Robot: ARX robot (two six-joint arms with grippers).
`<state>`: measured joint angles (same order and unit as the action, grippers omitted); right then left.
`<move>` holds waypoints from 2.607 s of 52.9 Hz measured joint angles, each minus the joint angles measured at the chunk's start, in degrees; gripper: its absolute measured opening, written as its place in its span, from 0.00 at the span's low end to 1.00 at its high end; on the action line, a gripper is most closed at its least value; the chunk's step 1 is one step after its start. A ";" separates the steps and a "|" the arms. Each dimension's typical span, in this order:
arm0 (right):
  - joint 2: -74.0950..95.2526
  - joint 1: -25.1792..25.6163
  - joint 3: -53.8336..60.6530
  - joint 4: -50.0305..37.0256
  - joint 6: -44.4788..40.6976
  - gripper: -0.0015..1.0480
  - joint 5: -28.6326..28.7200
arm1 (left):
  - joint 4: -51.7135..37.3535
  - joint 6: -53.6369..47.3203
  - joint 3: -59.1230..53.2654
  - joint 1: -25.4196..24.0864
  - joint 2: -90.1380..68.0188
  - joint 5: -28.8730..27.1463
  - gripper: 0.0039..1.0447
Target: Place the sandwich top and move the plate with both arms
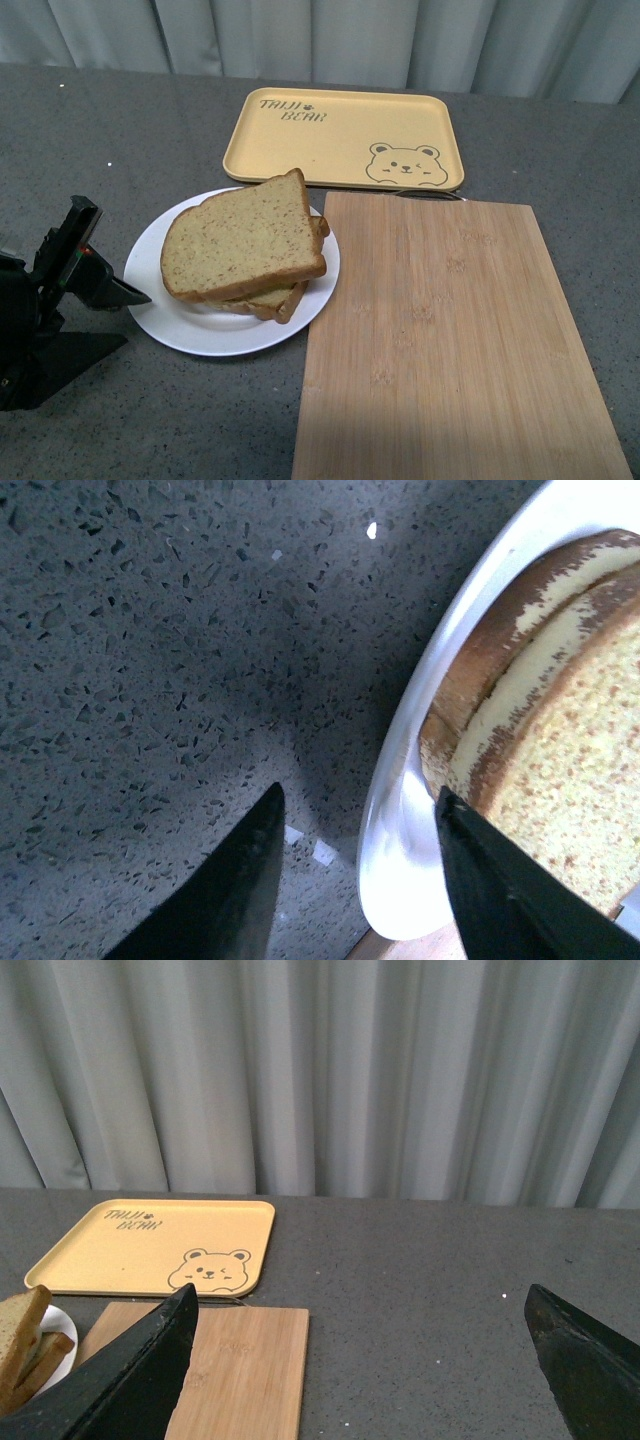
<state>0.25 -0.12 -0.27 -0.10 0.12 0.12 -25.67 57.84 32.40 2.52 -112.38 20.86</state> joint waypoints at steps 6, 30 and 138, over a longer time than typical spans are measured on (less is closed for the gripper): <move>0.00 0.00 0.00 0.00 0.02 0.91 -0.02 | -1.25 1.22 1.49 0.00 -2.10 0.81 0.17; 0.00 0.00 0.00 0.00 0.02 0.91 -0.02 | -8.07 2.80 0.81 -0.70 -1.09 6.29 0.03; 0.00 0.00 0.00 0.00 0.00 0.91 -0.02 | -11.08 22.14 53.92 11.80 -32.68 7.28 0.04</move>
<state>0.25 -0.12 -0.27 -0.10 0.12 0.10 -36.75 79.99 86.32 14.33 -145.05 28.14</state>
